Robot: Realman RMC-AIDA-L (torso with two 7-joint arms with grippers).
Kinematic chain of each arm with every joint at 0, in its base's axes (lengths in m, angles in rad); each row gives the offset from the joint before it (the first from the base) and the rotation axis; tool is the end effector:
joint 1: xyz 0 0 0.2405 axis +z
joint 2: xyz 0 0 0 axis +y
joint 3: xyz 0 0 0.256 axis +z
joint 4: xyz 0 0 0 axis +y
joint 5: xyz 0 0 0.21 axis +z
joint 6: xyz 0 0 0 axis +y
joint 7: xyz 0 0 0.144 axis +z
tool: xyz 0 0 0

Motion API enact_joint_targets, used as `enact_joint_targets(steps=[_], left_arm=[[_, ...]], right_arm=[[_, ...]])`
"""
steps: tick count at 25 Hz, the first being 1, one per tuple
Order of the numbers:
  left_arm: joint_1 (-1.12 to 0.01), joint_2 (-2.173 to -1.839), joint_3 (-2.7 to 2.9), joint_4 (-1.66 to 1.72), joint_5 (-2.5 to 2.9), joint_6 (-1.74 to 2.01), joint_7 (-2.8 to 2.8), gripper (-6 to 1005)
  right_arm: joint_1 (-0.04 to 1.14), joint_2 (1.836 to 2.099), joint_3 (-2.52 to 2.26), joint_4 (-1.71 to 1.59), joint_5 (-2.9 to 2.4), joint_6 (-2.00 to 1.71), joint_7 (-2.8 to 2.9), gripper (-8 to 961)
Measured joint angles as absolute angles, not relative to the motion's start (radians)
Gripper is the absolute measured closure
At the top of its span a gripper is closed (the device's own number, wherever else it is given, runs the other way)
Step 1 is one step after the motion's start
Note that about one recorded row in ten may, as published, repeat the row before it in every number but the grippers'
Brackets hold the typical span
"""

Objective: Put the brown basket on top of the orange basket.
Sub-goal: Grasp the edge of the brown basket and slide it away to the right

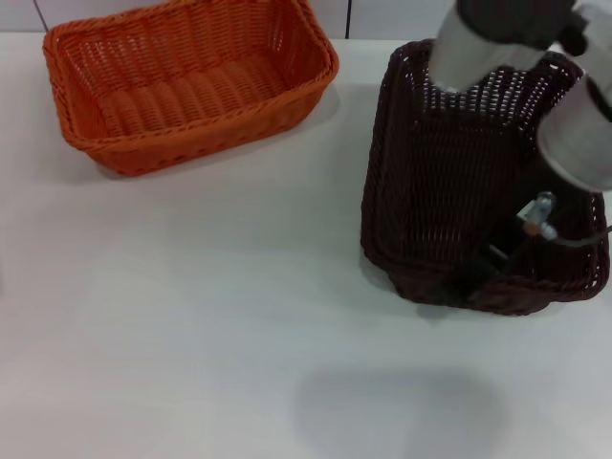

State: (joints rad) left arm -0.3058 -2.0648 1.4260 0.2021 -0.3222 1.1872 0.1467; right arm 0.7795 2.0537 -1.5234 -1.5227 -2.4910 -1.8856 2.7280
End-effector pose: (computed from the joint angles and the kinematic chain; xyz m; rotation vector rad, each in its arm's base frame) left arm -0.3902 0.3005 0.0679 -1.2323 -0.3837 -0.3644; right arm 0.0949 0.3240 0.0007 -2.7841 0.7358 -0.7210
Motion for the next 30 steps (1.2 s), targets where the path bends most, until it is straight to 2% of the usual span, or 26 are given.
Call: enact_joint_targets(steps=[18,23,30], left_arm=[[-0.318,-2.065,1.428,0.201,-0.322,1.187,0.15,302],[-0.317,-2.066,1.428,0.201,-0.322,1.185,0.155,303],[-0.312,-2.066,1.428,0.201,-0.322,1.184,0.157,303]], right_arm=[[0.82,2.066,-1.688,-1.327,-2.546,-1.74,2.705,279],[0.809,2.066,-1.689,-1.342,-2.547,-1.722,2.68,508],[0.806,2.066,-1.675,-1.387,-2.549,-1.72,2.692,695]])
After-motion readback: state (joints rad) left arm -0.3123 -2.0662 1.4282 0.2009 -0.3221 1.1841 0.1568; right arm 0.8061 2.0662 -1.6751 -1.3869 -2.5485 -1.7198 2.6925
